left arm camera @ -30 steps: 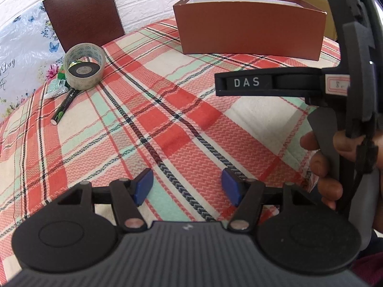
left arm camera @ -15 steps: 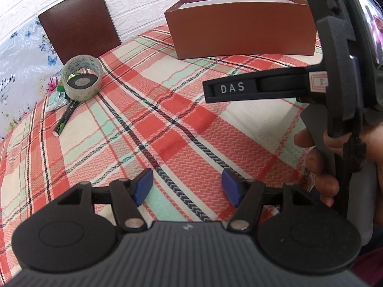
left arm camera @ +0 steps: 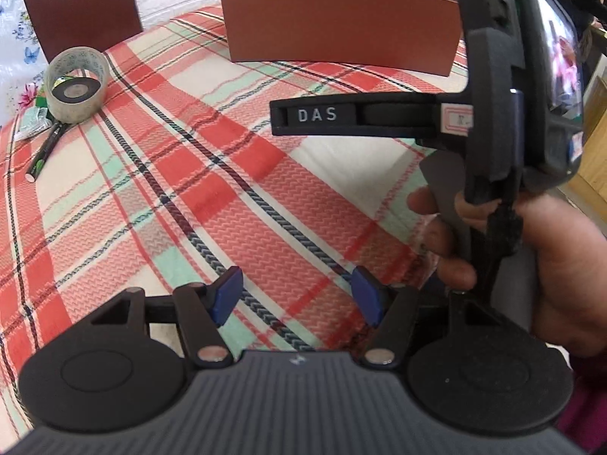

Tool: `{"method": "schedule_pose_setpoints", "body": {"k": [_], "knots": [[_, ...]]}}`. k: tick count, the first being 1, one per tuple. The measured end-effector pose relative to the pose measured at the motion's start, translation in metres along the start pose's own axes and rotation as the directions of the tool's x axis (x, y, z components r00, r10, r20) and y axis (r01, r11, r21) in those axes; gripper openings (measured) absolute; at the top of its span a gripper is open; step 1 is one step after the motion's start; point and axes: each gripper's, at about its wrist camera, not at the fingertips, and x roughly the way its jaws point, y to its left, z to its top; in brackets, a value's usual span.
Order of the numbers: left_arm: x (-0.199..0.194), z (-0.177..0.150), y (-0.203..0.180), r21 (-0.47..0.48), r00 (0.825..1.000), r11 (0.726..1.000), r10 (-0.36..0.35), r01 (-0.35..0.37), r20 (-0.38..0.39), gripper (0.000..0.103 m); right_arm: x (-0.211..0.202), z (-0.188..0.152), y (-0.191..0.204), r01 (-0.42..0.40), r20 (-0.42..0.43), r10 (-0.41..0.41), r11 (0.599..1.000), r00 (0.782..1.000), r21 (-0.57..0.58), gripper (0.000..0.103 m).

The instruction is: Organize objects

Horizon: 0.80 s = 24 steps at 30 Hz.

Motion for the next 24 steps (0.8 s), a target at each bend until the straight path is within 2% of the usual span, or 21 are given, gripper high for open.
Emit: {"method": "schedule_pose_setpoints", "body": {"k": [8,12,24], "knots": [[-0.001,-0.001,0.0,0.002,1.0,1.0,-0.026,0.026,-0.002,0.065,0.0,0.0,0.0,0.003,0.001,-0.003,1.0,1.0,0.0,0.103],[-0.003,-0.001,0.005,-0.008,1.0,1.0,-0.018,0.018,0.007,0.065,-0.005,0.002,0.002,0.02,0.029,-0.02,1.0,0.999,0.004,0.103],[-0.011,-0.005,0.024,-0.041,0.998,0.998,-0.034,0.036,0.048,0.065,-0.007,0.003,0.016,0.035,0.018,-0.034,0.999,0.999,-0.019,0.103]]}}
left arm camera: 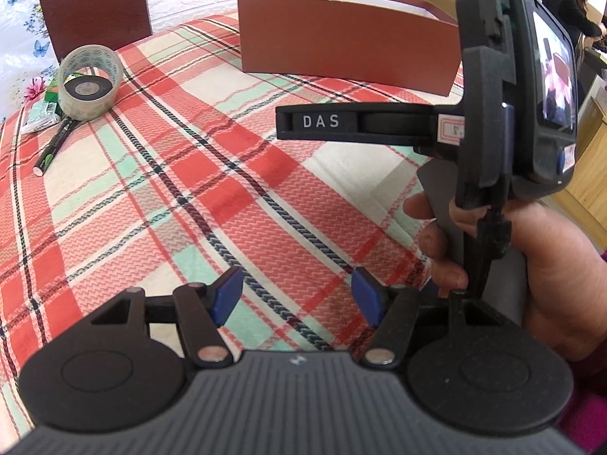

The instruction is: Organize objects

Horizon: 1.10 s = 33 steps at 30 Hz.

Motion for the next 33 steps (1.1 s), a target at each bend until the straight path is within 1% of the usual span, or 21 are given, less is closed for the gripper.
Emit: {"method": "schedule_pose_setpoints", "body": {"k": [10,20,24,27,29,31,33], "knots": [[-0.003,-0.005,0.029,-0.077,0.999,0.997,-0.02,0.022,0.032,0.065,0.002,-0.001,0.03,0.004,-0.001,-0.004,0.996,1.0,-0.087,0.103],[-0.004,-0.01,0.066,-0.148,0.998,0.989,0.016,-0.008,0.055,0.065,0.013,0.0,0.065,-0.018,-0.016,0.015,0.984,1.0,-0.176,0.103],[-0.007,-0.013,0.089,-0.186,0.995,0.981,0.068,-0.053,0.075,0.065,0.016,0.0,0.081,-0.035,-0.013,0.033,0.975,0.999,-0.219,0.103],[-0.012,-0.018,0.111,-0.235,0.989,0.967,0.122,-0.099,0.087,0.066,0.017,0.0,0.097,-0.062,-0.004,0.063,0.962,0.998,-0.265,0.103],[-0.014,-0.021,0.13,-0.283,0.983,0.951,0.158,-0.126,0.091,0.066,0.02,0.001,0.108,-0.089,-0.007,0.091,0.952,0.996,-0.294,0.103],[-0.014,-0.024,0.151,-0.335,0.975,0.928,0.203,-0.163,0.087,0.066,0.023,0.0,0.12,-0.118,-0.019,0.119,0.939,0.993,-0.322,0.103],[-0.016,-0.028,0.171,-0.378,0.957,0.897,0.278,-0.229,0.08,0.066,0.028,0.0,0.131,-0.15,-0.039,0.146,0.927,0.989,-0.343,0.103]]}}
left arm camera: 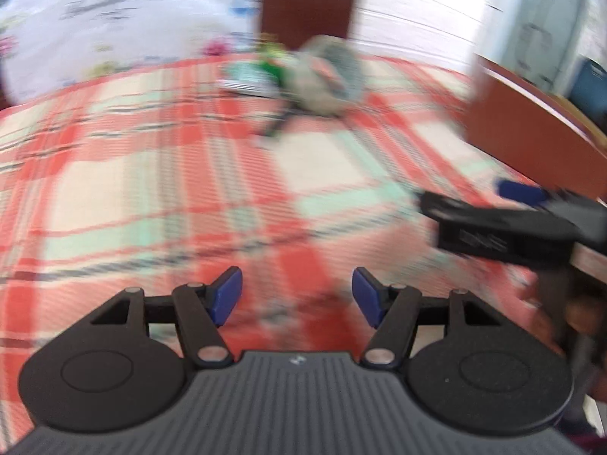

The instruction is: Organize objects

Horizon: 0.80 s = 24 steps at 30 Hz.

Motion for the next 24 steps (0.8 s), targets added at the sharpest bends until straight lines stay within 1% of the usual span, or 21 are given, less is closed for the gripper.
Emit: {"method": "schedule_pose_setpoints", "body": {"k": [2,4,5,7,9,10,11,14,16,18,22,23,24], "knots": [[0.004,0.003,0.019,-0.032,0.995,0.995,0.097,-0.096,0.029,0.067,0.007,0.004,0.011,-0.033,-0.008,0.033,0.999,0.999,-0.02,0.103],[0.01,0.004,0.038,-0.069,0.978,0.978,0.202,-0.198,0.049,0.069,0.014,0.01,0.021,-0.07,-0.018,0.07,0.997,0.997,-0.032,0.103],[0.012,0.004,0.047,-0.09,0.97,0.969,0.235,-0.23,0.058,0.071,0.019,0.015,0.026,-0.088,-0.019,0.088,0.995,0.996,-0.038,0.103],[0.014,0.002,0.06,-0.121,0.959,0.96,0.266,-0.254,0.095,0.076,0.027,0.026,0.034,-0.108,0.001,0.108,0.993,0.994,-0.058,0.103],[0.017,-0.006,0.063,-0.114,0.943,0.954,0.292,-0.277,0.156,0.084,0.039,0.04,0.041,-0.097,0.048,0.101,0.992,0.994,-0.087,0.103],[0.017,-0.01,0.062,-0.107,0.937,0.954,0.296,-0.28,0.185,0.084,0.045,0.048,0.043,-0.089,0.068,0.095,0.991,0.993,-0.096,0.103],[0.017,-0.01,0.062,-0.104,0.936,0.955,0.295,-0.279,0.194,0.084,0.053,0.058,0.045,-0.083,0.084,0.091,0.992,0.992,-0.1,0.103],[0.016,-0.008,0.069,-0.122,0.94,0.957,0.282,-0.262,0.195,0.085,0.08,0.08,0.049,-0.083,0.101,0.094,0.991,0.99,-0.106,0.103],[0.016,-0.008,0.069,-0.12,0.939,0.957,0.283,-0.264,0.196,0.086,0.099,0.088,0.049,-0.096,0.092,0.105,0.991,0.99,-0.096,0.103],[0.017,-0.006,0.069,-0.116,0.938,0.956,0.287,-0.268,0.197,0.087,0.118,0.091,0.049,-0.07,0.082,0.078,0.993,0.994,-0.091,0.103],[0.018,-0.006,0.068,-0.122,0.939,0.957,0.284,-0.264,0.194,0.088,0.146,0.092,0.052,-0.11,0.04,0.114,0.99,0.993,-0.084,0.103],[0.018,-0.006,0.067,-0.121,0.939,0.956,0.285,-0.266,0.194,0.089,0.149,0.091,0.055,-0.115,0.032,0.118,0.989,0.992,-0.089,0.099],[0.02,-0.006,0.066,-0.119,0.938,0.956,0.286,-0.267,0.193,0.089,0.149,0.092,0.056,-0.128,0.036,0.132,0.987,0.991,-0.095,0.098]]}}
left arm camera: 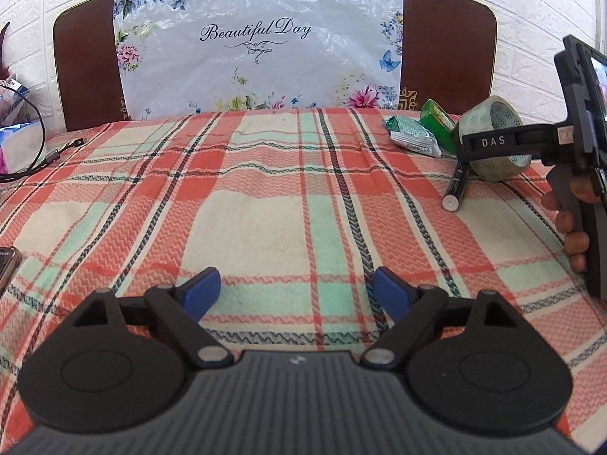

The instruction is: Organize objects

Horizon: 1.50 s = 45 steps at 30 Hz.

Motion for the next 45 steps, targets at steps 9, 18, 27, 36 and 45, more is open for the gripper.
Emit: {"method": "schedule_pose_setpoints", "body": {"k": [9,18,27,36,45], "knots": [[0.001,0.0,0.0,0.0,1.0,1.0,-0.001,0.001,-0.001,0.089,-0.032,0.005,0.004,-0.005,-0.022,0.002,0.993,1.0,-0.118,0.096],[-0.001,0.008,0.001,-0.036,0.999,0.999,-0.017,0.015,-0.047,0.088,-0.105,-0.03,-0.014,-0.162,-0.195,0.119,0.961,0.974,-0.223,0.096],[-0.035,0.048,-0.053,-0.105,0.939,0.938,-0.337,0.33,-0.065,0.079,-0.131,-0.07,-0.018,-0.183,-0.266,0.107,0.943,0.958,-0.278,0.098],[-0.032,0.06,-0.108,-0.028,0.909,0.921,-0.389,0.389,-0.148,0.074,-0.133,-0.077,-0.027,-0.207,-0.264,0.135,0.941,0.955,-0.268,0.103],[-0.021,0.064,-0.13,-0.028,0.903,0.922,-0.383,0.385,-0.195,0.068,-0.122,-0.081,-0.042,-0.272,-0.298,0.217,0.949,0.93,-0.157,0.103]]}}
